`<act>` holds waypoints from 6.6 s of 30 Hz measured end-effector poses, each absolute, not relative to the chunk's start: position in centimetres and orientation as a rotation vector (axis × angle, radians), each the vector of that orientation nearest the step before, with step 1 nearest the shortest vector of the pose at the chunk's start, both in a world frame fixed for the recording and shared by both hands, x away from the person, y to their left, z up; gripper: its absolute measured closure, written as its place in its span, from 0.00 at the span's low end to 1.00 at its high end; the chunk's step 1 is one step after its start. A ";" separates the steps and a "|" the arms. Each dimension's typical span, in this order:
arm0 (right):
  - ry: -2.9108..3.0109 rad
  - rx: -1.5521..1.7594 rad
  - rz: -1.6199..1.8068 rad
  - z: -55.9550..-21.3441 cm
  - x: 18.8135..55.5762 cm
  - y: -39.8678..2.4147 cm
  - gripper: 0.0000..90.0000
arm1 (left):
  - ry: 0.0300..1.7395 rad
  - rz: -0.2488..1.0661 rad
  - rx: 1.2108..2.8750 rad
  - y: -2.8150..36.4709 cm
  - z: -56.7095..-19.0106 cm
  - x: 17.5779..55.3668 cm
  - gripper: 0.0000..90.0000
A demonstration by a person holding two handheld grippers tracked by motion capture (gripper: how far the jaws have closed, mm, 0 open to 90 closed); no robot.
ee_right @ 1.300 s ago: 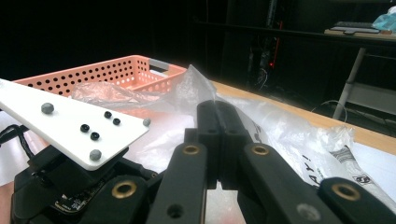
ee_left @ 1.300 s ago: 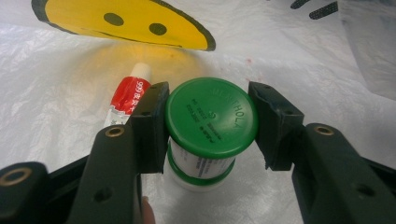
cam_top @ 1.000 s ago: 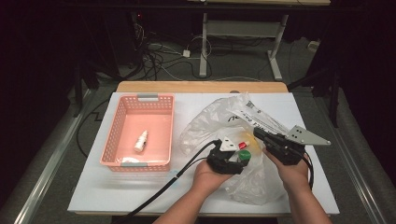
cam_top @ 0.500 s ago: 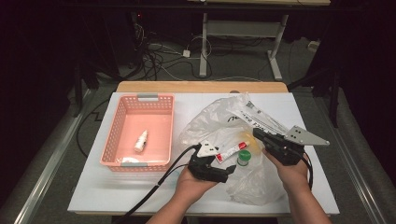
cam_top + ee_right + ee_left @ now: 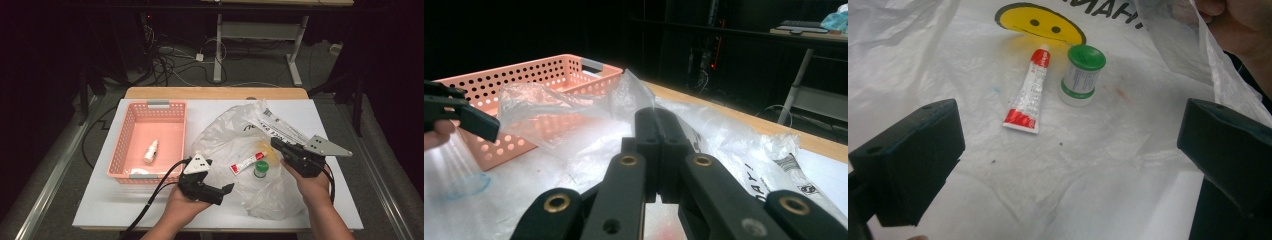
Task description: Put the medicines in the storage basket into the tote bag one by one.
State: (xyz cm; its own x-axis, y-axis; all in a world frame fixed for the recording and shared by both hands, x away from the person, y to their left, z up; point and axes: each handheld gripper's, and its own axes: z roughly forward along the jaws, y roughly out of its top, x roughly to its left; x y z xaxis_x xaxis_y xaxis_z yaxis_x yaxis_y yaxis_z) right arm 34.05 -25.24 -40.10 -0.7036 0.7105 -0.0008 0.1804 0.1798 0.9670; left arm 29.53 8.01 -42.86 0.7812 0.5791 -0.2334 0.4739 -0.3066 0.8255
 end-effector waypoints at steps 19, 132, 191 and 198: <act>1.998 0.840 1.546 -40.0 34.0 -25.4 1.00 | 0.957 0.287 1.914 16.2 -42.4 30.3 0.00; 2.006 0.853 1.557 -40.2 34.1 -25.7 1.00 | 1.677 -0.009 2.420 22.2 -45.7 44.6 0.53; 2.005 0.841 1.544 -40.0 33.8 -25.3 1.00 | 1.130 0.308 1.904 21.0 -40.9 32.6 0.65; 2.005 0.851 1.545 -40.2 33.9 -25.4 1.00 | 1.066 0.300 1.880 20.7 -40.6 30.9 0.65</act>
State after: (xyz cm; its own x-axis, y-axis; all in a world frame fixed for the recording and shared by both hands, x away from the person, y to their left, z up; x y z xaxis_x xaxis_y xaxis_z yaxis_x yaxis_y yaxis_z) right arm 33.85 -25.40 -40.18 -0.6990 0.7151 0.0082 0.1900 0.1746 0.9661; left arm 30.93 20.71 -40.56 0.5946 0.7752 -0.2133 0.5498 -0.1985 0.8114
